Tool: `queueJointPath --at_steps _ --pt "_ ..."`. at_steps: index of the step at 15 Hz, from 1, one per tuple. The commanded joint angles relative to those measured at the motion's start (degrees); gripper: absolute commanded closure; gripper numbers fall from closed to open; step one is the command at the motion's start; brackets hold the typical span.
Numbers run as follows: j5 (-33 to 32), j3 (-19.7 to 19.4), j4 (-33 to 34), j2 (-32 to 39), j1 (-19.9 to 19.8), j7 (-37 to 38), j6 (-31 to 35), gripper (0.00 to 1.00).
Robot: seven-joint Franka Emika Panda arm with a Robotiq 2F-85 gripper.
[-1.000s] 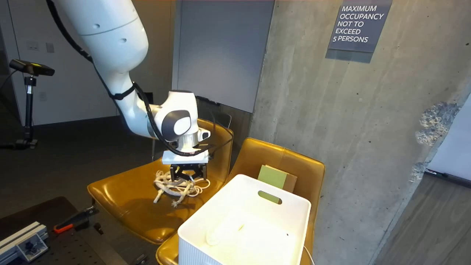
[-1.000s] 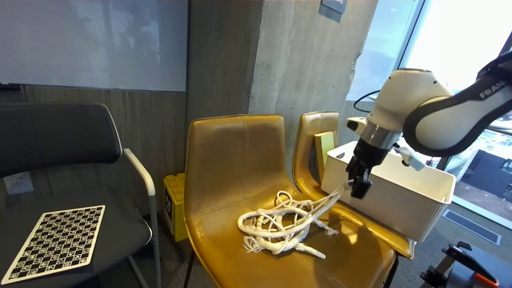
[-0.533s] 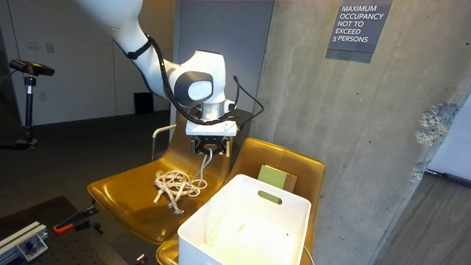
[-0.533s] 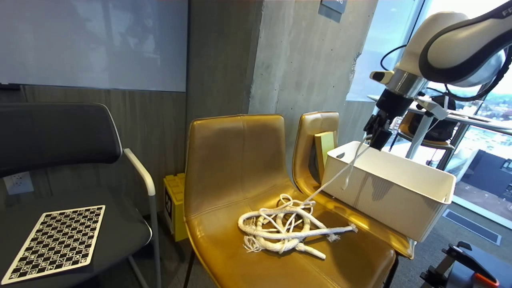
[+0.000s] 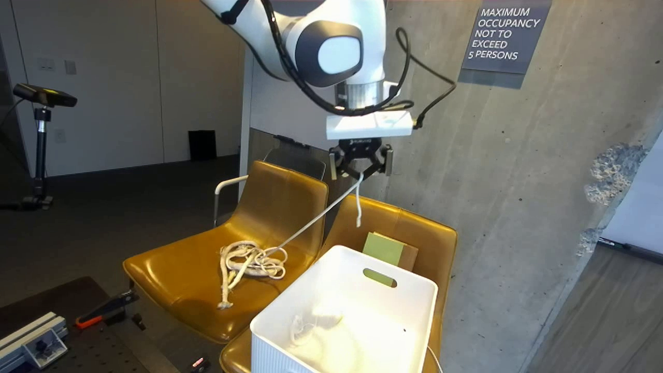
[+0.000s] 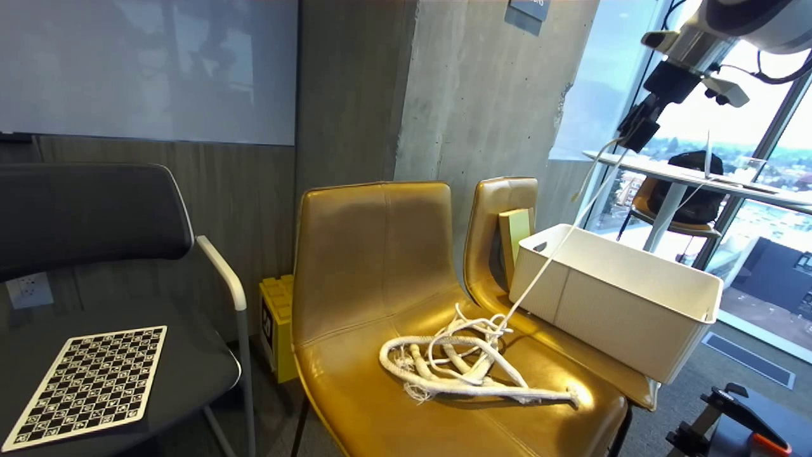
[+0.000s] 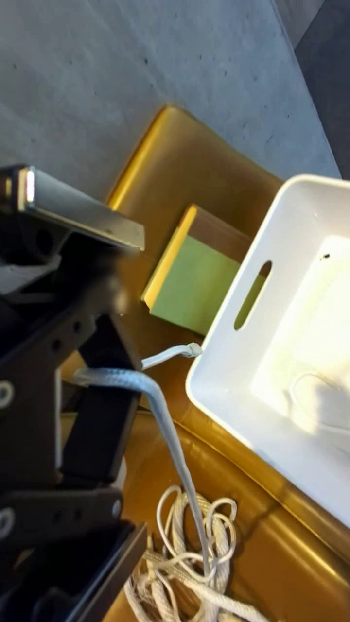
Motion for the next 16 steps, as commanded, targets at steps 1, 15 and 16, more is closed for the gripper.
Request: queueJointPath --at_steps 1,15,16 --pt "5.54 -2.86 9.60 0.16 -2.58 -5.25 -4.05 0.93" --pt "17.73 -6.35 51.29 15.20 -16.05 -12.61 -23.96 0.93" --pt "17.40 -5.66 50.64 15.49 -16.31 -13.25 -24.96 0.93"
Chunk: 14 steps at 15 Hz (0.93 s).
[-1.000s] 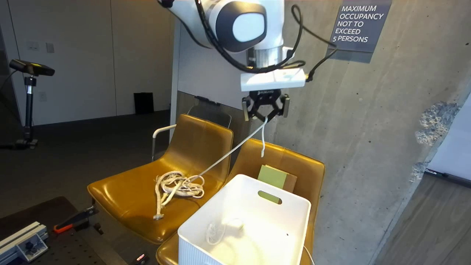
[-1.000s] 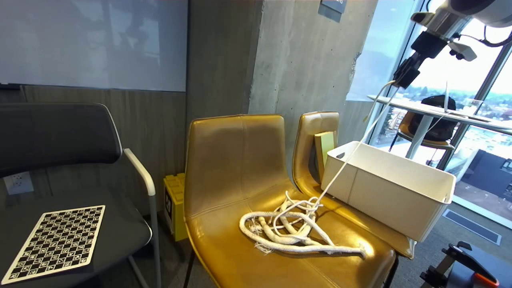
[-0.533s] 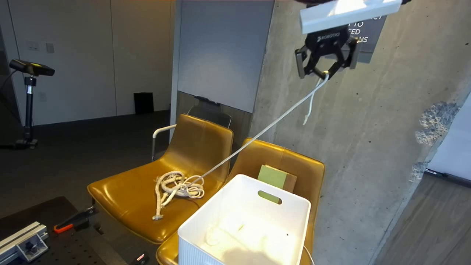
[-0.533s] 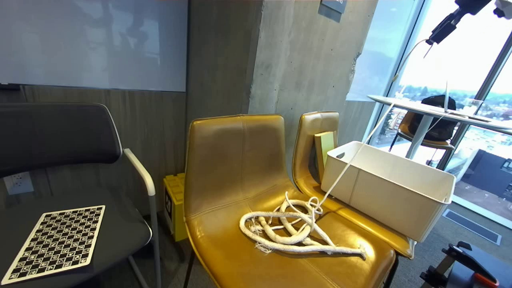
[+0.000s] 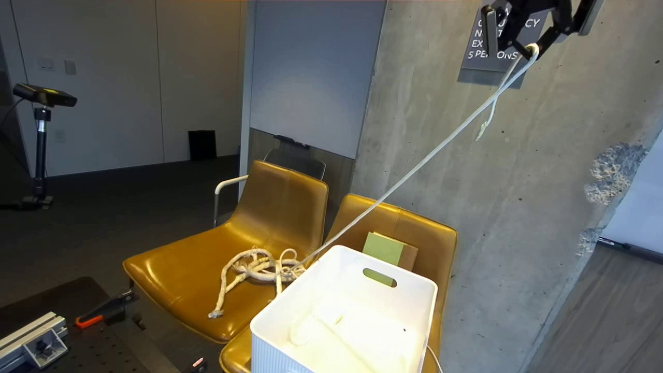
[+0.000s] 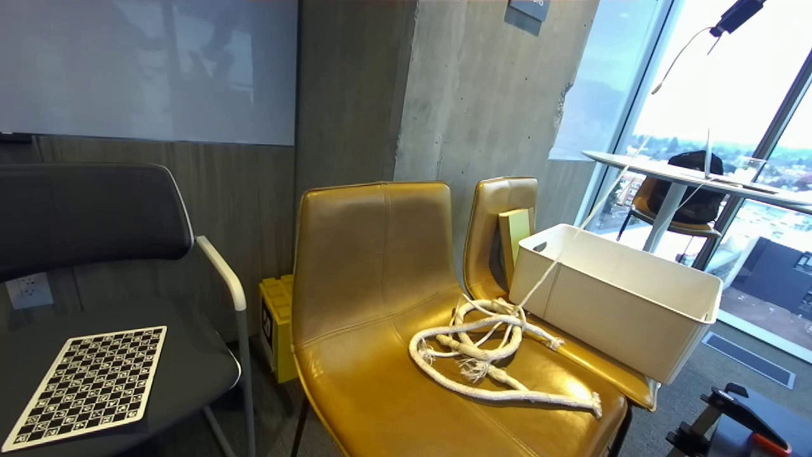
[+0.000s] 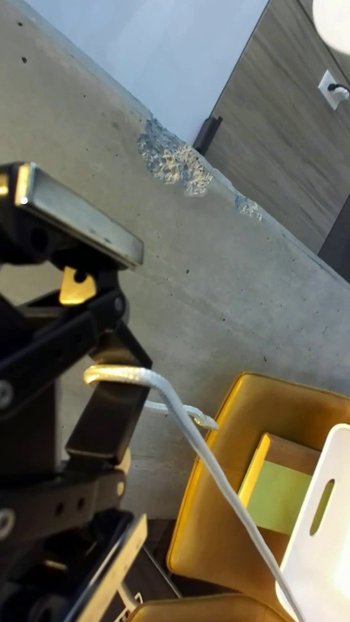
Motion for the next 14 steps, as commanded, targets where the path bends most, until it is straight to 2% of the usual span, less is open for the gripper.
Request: queueJointPath --at_steps 1,9,12,14 --pt "1.31 1.35 4.85 5.47 -1.26 -3.28 -4.82 0.92" --pt "-0.65 2.11 -8.46 8.26 0.71 -8.85 -4.67 0.90" --pt "-1.10 1.90 -12.84 7.81 1.53 -9.61 -4.65 0.87" --pt "-1.59 1.82 -18.28 5.98 2.57 -10.57 -3.17 0.87"
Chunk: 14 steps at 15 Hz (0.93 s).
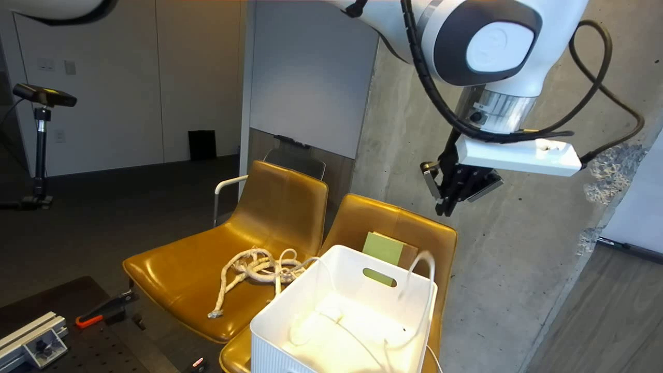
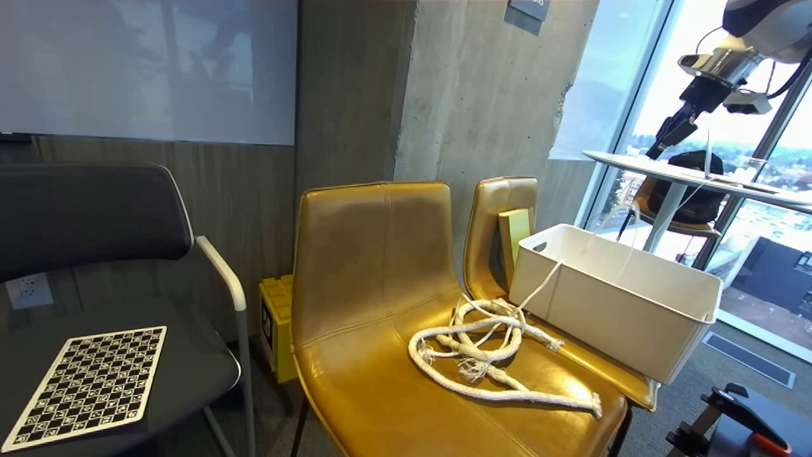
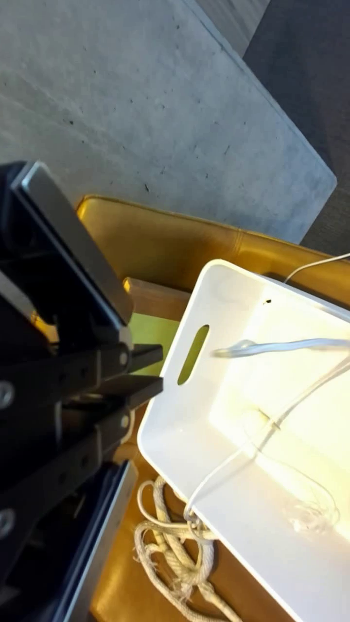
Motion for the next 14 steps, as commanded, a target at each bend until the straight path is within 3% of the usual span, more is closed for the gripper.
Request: queueJointPath --at_steps 1,2,3,5,12,14 --pt "-1.70 -0.16 -9.68 -4.41 1.81 -2.15 2.53 0.88" --pt "-2.07 -0.20 -11.88 -5.24 2.32 -2.78 3.44 0.80" --pt "-2.21 -0.19 -13.54 -5.90 2.66 -3.17 3.92 0.64" --pt "-0.87 0.46 -17.45 -8.20 2.69 -5.48 4.84 0.55" --pt "10.97 3.65 -38.90 -23.69 4.78 -23.81 13.83 0.05" --pt "14.24 3.77 -44.93 -28.09 7.65 -29.24 17.03 0.00"
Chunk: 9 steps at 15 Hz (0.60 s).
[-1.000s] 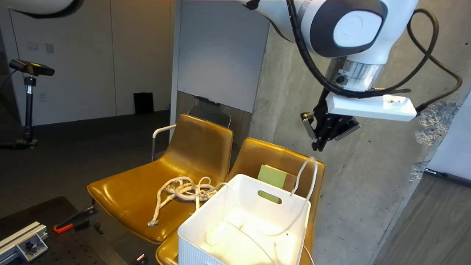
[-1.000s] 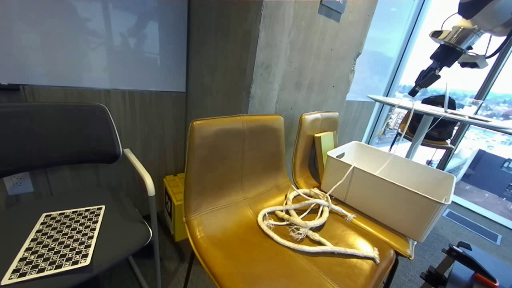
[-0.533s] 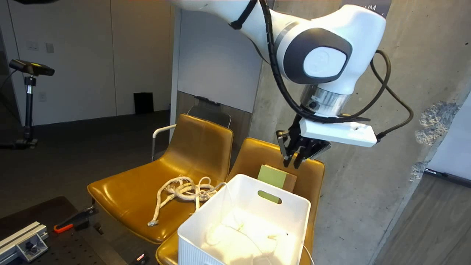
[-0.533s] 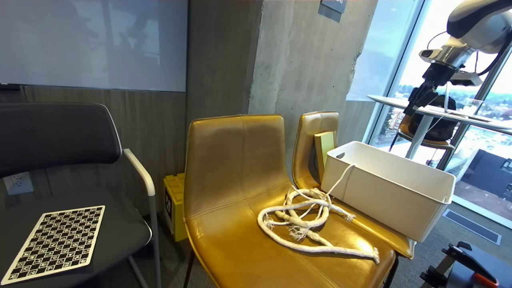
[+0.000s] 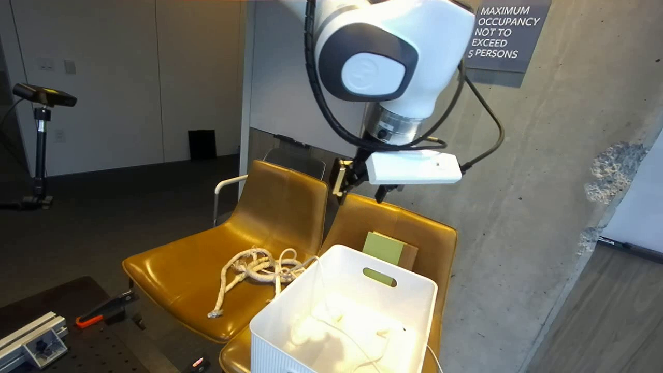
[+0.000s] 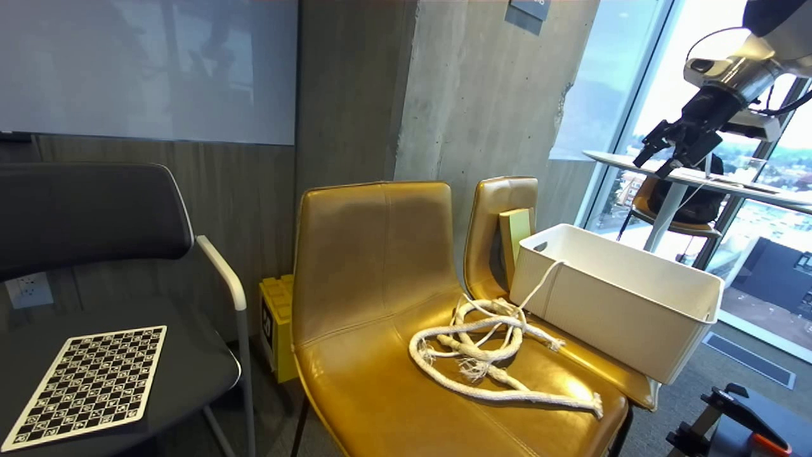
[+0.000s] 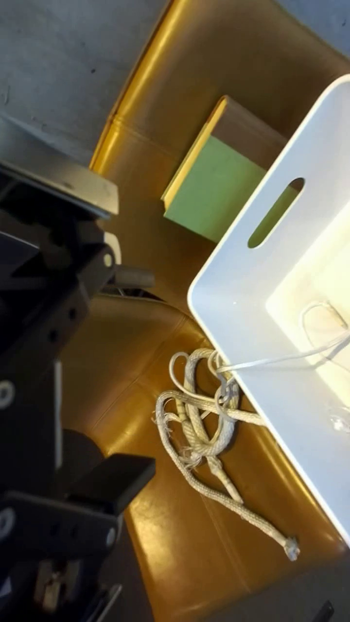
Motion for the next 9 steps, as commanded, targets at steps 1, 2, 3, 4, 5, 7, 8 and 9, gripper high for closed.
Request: queueJointPath --at_steps 1,2,3,4,5,7,8,9 --pt "6.20 0.45 -14.17 -10.51 4.98 -10.19 7.63 0.00" --pt "7.44 0.60 -17.26 -12.39 7.01 -12.63 9.98 0.00" --pt "8.69 0.90 -20.26 -14.08 9.22 -14.98 12.60 0.00" --pt "9.77 1.33 -22.91 -15.40 11.51 -17.01 15.41 0.00" --pt "10.67 1.89 -25.59 -16.66 13.89 -19.00 18.26 0.00" --pt "12.41 3.58 -30.18 -18.24 18.95 -21.53 24.15 0.00" --pt "13.29 4.65 -32.05 -18.53 21.43 -21.74 27.07 0.00" --pt "14.25 5.93 -33.82 -18.67 24.02 -21.75 30.23 0.00"
